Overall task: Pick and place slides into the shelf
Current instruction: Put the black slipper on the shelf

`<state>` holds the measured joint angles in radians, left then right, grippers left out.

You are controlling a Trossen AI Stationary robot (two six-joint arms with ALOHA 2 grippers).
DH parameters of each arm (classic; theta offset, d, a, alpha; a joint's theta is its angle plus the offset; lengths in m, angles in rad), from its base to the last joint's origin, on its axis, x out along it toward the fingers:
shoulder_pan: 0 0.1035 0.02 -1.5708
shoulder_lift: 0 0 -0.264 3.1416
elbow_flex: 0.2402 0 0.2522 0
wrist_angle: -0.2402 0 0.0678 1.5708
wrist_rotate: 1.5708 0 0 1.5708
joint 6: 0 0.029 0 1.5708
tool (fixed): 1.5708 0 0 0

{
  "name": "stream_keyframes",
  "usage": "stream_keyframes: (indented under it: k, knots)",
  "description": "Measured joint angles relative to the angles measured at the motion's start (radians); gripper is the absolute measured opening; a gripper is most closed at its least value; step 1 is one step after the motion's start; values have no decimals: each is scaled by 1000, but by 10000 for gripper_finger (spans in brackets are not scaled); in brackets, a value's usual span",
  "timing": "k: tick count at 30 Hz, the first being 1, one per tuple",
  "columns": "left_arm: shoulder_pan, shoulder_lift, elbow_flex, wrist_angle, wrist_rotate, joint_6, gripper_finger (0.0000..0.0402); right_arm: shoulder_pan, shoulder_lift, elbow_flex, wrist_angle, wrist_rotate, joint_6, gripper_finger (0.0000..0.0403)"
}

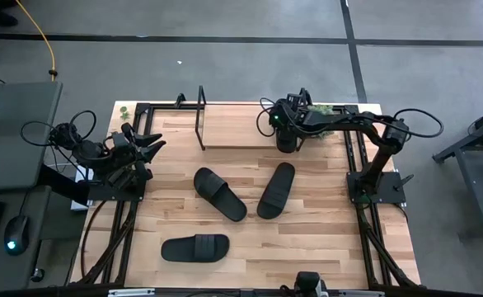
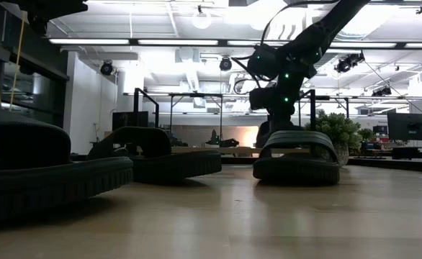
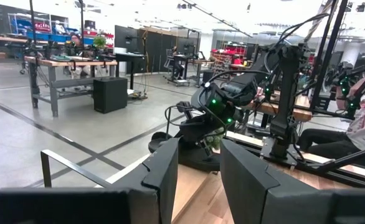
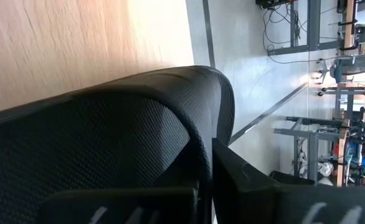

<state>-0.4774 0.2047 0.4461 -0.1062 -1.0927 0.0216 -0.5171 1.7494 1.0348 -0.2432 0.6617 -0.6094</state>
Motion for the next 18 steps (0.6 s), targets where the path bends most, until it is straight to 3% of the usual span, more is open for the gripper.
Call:
stream_keyframes:
  k: [18]
  knots:
    - [0, 0, 0, 0, 0, 0, 106, -2, 4, -2, -6, 33, -45, 0]
